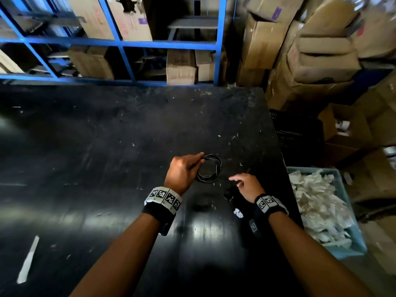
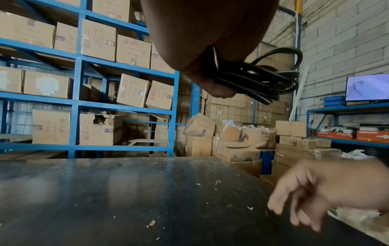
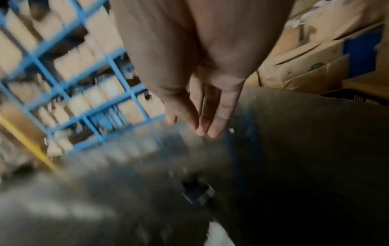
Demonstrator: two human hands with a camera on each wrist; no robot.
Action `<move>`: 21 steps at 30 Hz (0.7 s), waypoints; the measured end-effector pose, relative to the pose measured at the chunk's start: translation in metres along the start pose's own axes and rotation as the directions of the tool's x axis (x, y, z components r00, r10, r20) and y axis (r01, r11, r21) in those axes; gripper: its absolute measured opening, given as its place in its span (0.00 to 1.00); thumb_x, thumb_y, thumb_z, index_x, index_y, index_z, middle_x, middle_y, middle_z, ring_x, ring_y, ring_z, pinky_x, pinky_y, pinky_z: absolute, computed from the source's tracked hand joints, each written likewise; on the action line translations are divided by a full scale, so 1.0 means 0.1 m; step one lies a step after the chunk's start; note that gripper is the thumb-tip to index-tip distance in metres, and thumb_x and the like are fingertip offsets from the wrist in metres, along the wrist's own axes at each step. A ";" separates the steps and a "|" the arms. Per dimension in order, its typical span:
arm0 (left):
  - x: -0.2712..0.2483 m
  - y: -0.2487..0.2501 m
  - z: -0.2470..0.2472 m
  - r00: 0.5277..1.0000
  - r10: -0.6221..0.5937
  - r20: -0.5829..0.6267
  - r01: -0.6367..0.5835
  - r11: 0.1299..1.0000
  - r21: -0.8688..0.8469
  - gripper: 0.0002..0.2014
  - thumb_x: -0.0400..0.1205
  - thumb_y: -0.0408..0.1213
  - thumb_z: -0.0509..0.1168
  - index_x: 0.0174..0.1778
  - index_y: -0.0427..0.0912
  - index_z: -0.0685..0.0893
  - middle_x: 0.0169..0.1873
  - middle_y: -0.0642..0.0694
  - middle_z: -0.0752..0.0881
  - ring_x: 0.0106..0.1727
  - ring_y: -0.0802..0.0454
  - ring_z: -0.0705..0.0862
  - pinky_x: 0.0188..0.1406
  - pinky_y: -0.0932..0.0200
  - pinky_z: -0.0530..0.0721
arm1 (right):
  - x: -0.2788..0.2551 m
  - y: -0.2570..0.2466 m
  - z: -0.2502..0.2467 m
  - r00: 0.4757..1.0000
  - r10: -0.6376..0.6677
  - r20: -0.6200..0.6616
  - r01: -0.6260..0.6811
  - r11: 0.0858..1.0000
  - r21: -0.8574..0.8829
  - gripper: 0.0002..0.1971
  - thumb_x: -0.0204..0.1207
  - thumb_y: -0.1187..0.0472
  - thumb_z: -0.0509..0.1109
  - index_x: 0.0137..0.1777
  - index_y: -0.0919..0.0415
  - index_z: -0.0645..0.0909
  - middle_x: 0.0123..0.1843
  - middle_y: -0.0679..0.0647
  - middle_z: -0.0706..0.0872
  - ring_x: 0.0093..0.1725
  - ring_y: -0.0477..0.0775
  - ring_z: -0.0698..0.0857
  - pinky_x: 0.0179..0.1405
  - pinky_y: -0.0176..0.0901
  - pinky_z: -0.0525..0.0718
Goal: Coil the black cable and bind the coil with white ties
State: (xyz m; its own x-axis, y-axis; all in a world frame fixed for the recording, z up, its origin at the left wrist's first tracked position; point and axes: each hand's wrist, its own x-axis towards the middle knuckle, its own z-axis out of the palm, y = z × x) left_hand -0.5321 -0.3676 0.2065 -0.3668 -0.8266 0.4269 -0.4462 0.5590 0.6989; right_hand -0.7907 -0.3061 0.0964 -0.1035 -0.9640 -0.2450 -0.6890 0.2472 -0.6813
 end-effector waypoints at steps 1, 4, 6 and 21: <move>0.02 -0.04 0.02 1.000 -0.011 0.008 0.011 1.000 0.004 0.10 0.82 0.33 0.73 0.57 0.35 0.92 0.42 0.42 0.94 0.39 0.53 0.92 0.43 0.69 0.85 | 0.03 0.08 0.08 0.999 0.007 0.049 -0.005 0.999 -0.050 0.29 0.75 0.84 0.59 0.63 0.57 0.91 0.63 0.57 0.90 0.56 0.52 0.87 0.57 0.27 0.78; 0.05 -0.12 0.06 0.999 -0.029 0.020 0.029 1.000 0.008 0.10 0.81 0.32 0.74 0.57 0.34 0.92 0.42 0.42 0.94 0.38 0.58 0.90 0.44 0.78 0.79 | 0.09 0.23 0.25 0.991 0.001 0.131 0.016 0.991 -0.131 0.31 0.72 0.85 0.63 0.65 0.55 0.91 0.62 0.57 0.87 0.60 0.55 0.87 0.65 0.40 0.83; 0.07 -0.16 0.09 0.999 -0.034 0.023 0.033 0.999 0.003 0.10 0.81 0.32 0.74 0.56 0.34 0.92 0.41 0.42 0.94 0.37 0.65 0.86 0.42 0.78 0.80 | 0.15 0.29 0.36 0.988 -0.020 0.154 0.047 0.983 -0.176 0.30 0.73 0.83 0.68 0.67 0.53 0.90 0.65 0.56 0.85 0.63 0.55 0.86 0.71 0.43 0.81; 0.03 -0.16 0.00 1.000 -0.008 0.028 0.008 1.000 0.017 0.10 0.82 0.32 0.74 0.57 0.35 0.92 0.41 0.44 0.94 0.37 0.58 0.89 0.45 0.77 0.79 | 0.17 0.32 0.67 0.978 -0.057 0.200 0.099 0.973 -0.207 0.34 0.76 0.80 0.70 0.76 0.48 0.82 0.67 0.48 0.80 0.55 0.44 0.81 0.65 0.35 0.80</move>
State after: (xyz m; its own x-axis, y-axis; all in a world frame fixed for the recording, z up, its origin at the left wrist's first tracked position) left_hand -0.5263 -0.3785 0.1965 -0.3857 -0.8290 0.4048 -0.4627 0.5535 0.6925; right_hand -0.7660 -0.3079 0.0242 0.0817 -0.9372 -0.3390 -0.8292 0.1249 -0.5449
